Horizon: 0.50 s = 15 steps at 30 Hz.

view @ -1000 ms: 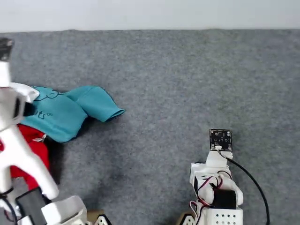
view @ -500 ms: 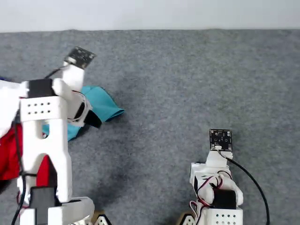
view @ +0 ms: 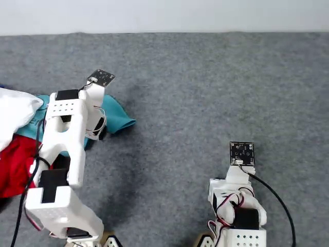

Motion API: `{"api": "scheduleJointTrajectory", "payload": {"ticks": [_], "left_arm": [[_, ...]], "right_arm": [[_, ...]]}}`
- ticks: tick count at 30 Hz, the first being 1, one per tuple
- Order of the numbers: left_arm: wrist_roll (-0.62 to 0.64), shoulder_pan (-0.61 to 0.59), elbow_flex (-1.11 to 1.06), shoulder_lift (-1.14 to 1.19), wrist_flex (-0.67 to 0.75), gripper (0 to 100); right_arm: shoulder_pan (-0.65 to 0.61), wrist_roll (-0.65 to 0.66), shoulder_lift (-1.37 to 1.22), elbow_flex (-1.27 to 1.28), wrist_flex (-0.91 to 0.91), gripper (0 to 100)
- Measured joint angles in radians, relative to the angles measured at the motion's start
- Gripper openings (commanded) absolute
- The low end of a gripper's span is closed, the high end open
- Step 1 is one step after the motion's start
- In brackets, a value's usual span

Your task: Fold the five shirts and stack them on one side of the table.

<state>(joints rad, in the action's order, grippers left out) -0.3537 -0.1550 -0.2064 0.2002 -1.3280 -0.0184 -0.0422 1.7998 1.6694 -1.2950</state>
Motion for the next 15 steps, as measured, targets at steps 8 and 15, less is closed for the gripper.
{"api": "scheduleJointTrajectory", "payload": {"ticks": [8, 15], "left_arm": [[-0.055, 0.0, 0.115, -0.137, -0.112, 0], [-0.055, 0.005, 0.129, -0.379, -0.201, 0]], "right_arm": [[0.0, 0.0, 0.0, 0.0, 0.0, 0.9], [0.0, 0.0, 0.0, 0.0, 0.0, 0.9]]}}
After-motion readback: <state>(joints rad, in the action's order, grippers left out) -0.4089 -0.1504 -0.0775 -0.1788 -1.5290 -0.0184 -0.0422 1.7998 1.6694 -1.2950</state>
